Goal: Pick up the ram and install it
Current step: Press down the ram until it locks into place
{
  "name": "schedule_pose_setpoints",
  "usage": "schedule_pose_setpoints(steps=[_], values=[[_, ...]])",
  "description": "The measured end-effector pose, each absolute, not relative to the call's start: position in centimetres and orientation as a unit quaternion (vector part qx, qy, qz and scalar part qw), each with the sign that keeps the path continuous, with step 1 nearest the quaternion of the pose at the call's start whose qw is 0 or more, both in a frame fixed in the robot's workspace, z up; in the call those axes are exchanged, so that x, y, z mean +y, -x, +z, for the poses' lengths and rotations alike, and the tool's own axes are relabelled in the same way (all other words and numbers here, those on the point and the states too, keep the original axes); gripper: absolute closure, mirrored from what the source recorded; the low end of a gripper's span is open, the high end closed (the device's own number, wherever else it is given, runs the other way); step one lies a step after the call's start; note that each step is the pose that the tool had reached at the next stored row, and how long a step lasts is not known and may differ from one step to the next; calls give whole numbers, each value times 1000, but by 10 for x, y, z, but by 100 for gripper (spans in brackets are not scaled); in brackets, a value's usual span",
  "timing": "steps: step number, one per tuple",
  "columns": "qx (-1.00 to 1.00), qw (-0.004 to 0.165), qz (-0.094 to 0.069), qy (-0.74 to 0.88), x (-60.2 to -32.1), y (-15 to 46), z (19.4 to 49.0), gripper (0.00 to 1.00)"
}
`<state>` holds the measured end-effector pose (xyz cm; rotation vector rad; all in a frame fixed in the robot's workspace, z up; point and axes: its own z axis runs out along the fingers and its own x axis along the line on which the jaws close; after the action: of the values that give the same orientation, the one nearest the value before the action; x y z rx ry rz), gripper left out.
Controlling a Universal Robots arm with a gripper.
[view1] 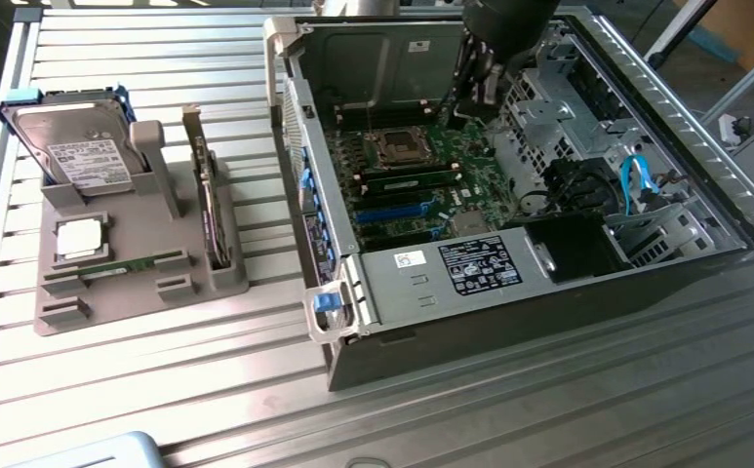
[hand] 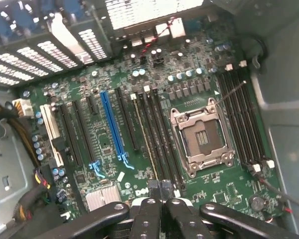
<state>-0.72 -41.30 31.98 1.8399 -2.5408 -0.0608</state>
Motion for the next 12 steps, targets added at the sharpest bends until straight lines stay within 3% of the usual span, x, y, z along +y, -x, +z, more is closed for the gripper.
schedule_pose_setpoints(steps=[12], values=[[-865, 0, -20, -502, -413, 7, 320, 89]])
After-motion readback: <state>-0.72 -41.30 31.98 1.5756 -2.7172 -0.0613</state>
